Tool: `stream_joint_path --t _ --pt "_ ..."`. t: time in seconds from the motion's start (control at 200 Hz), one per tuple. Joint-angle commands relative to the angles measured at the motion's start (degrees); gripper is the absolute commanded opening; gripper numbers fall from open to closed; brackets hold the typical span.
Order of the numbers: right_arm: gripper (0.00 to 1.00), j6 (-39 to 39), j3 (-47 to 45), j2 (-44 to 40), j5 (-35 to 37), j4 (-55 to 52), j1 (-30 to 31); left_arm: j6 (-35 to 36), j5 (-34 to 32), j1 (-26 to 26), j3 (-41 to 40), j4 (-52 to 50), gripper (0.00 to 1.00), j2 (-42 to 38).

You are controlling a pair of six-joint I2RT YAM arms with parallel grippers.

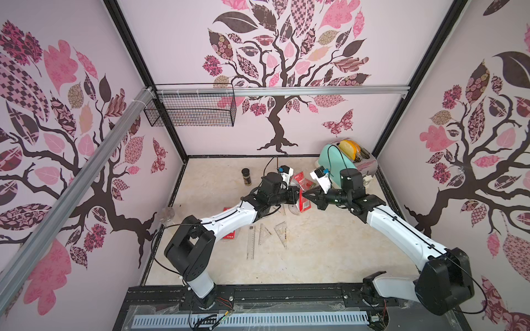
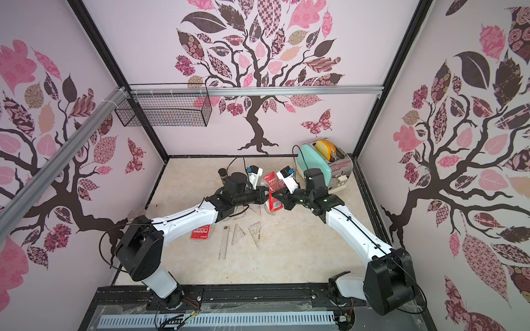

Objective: Open the ruler set and take out the ruler
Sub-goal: Take out the ruler from the ruler set bag.

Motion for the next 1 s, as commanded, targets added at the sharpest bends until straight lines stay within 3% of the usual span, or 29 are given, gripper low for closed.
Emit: stream_joint_path --t 0.0,0.2,0.42,0.74,0.995 --pt "0.00 0.7 -0.3 0.1 3.1 1.0 -0.3 3.0 -3.9 -0.9 0.9 -3.1 0.00 -1.8" --pt "0.00 0.2 -1.4 -2.0 -1.5 2.1 -0.3 6.3 -12.5 -3.1 2.9 -7.4 0.00 0.2" --pt "0.00 -2.1 -1.5 -3.3 -4.3 0.0 1.0 5.1 -14.4 -3.1 7.7 -10.2 0.00 3.1" --pt "0.00 -4.4 1.2 -0.3 8.4 -4.7 5.4 4.6 -14.9 -2.9 16.0 -17.1 0.00 4.0" --pt "0.00 -3.1 1.1 0.0 19.2 -4.1 6.0 5.1 -14.8 -2.7 13.9 -18.8 0.00 2.3"
